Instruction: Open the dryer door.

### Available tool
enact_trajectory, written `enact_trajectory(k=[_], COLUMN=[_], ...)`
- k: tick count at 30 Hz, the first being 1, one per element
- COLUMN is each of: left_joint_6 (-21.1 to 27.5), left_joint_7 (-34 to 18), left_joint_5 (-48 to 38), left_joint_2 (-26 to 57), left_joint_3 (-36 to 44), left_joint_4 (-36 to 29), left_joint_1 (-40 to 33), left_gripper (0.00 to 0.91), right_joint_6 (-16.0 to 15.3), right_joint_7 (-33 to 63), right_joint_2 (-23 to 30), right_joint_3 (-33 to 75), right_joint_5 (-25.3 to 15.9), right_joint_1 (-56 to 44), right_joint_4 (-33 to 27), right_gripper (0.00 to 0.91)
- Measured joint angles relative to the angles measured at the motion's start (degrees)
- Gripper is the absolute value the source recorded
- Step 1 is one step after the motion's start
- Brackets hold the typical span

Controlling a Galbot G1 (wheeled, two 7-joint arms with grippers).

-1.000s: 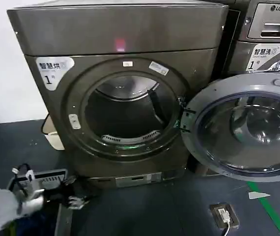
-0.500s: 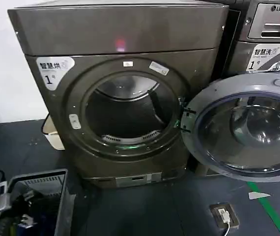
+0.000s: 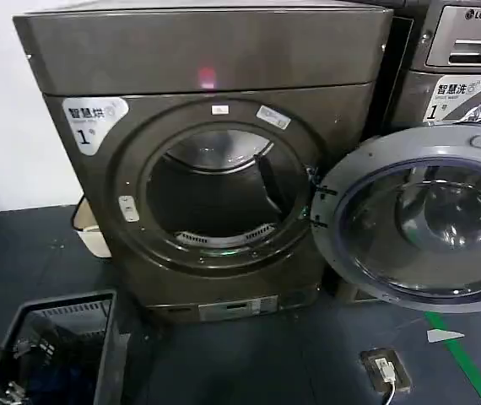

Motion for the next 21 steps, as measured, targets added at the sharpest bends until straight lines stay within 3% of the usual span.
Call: enact_trajectory(k=[21], left_joint_6=[-0.5], left_joint_7=[1.3], left_joint_5=[3.2], left_joint_2=[-0.3], left_joint_3=[-0.7], left_joint_4=[1.5], left_joint_1=[-0.1], left_gripper=[0.907], right_joint_6=[0.3], right_joint_7=[-0.2], right_joint_2=[0.6], right_joint_3=[-0.2], right_joint_5=[-0.5], right_joint_1=[0.6], right_joint_4=[0.6], right_gripper=[0.907])
